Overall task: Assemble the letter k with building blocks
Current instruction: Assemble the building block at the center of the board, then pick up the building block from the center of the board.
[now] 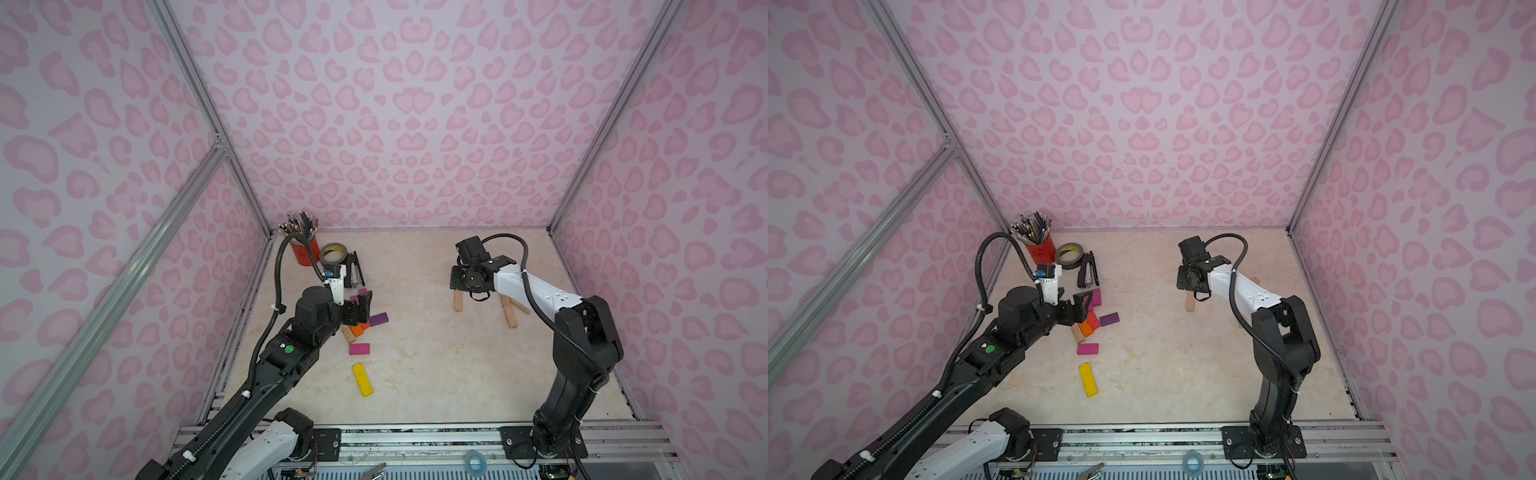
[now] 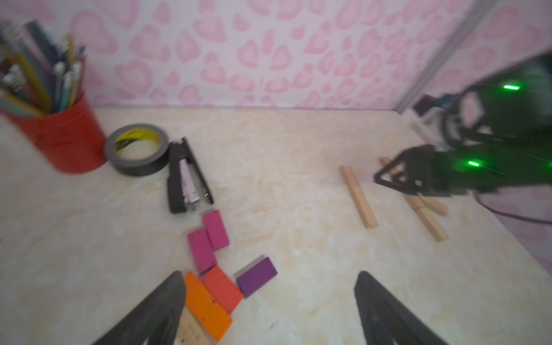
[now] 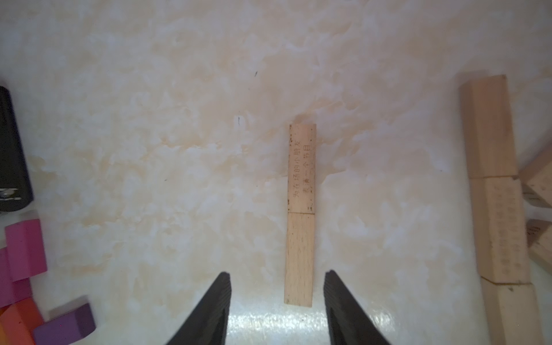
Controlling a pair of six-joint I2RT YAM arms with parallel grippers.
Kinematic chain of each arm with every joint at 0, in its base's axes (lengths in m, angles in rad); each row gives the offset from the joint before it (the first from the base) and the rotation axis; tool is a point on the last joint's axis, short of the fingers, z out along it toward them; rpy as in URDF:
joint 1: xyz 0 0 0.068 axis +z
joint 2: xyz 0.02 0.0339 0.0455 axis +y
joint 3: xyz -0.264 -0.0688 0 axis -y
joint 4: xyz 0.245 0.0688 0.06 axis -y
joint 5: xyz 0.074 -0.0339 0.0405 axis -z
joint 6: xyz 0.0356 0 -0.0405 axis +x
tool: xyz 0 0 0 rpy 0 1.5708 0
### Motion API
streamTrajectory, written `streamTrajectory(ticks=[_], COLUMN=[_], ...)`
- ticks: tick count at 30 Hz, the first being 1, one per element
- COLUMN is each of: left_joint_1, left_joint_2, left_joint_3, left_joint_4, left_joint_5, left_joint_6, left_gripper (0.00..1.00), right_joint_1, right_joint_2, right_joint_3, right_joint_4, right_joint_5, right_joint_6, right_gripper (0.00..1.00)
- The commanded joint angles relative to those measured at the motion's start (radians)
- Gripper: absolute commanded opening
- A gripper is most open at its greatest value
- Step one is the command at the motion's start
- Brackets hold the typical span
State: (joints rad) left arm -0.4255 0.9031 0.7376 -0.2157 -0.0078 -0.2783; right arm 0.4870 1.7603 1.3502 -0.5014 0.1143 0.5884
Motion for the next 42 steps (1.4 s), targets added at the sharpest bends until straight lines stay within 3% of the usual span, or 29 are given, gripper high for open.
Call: streamTrajectory(ticks=[1,3,6,9,15,20,24,31,42], left_joint_1=[0.128,0.18,0.185,0.184,0.164,0.048,0.015,-0.008,-0.013], left_joint_2=[0.011,0.009,0.014,0.037,0.135,0.261,0.325,0.408,0.493], left_joint_3=[-0.048,-0.105,-0.156,-0.172,-0.173,-0.104,-0.091,-0.083,-0.078], left_joint_4=[-0.117,-0.117,-0.138,-0.17,-0.146,-0.181,-0.182,-0.162,-0.127], left_joint_5=[-0.009,0.028,0.012,0.022,0.122,0.028,-0.008,-0.054,-0.075], left_joint_6=[-0.299,-0.359,-0.384,-0.366,-0.318,-0.295,-0.299,-0.257,-0.243], left_gripper=[0.77,0.67,0.6,0.58,0.56,0.57,0.58,0.67,0.62], right_joint_1=[0.03,0.069,0.137,0.194,0.263,0.285,0.286,0.286,0.286], right_joint_2=[-0.083,-0.151,-0.236,-0.293,-0.328,-0.322,-0.323,-0.325,-0.332], right_joint_3=[-0.041,-0.071,-0.109,-0.148,-0.19,-0.193,-0.197,-0.199,-0.21], right_joint_4=[-0.002,-0.001,-0.007,-0.009,-0.011,-0.02,-0.023,-0.024,-0.032], right_joint_5=[-0.035,-0.029,-0.007,-0.009,-0.041,-0.047,-0.035,-0.024,-0.012], right_joint_6=[0.035,0.048,0.058,0.082,0.131,0.136,0.132,0.119,0.12], right_gripper=[0.63,0.74,0.92,0.97,0.98,0.98,0.98,0.98,0.98])
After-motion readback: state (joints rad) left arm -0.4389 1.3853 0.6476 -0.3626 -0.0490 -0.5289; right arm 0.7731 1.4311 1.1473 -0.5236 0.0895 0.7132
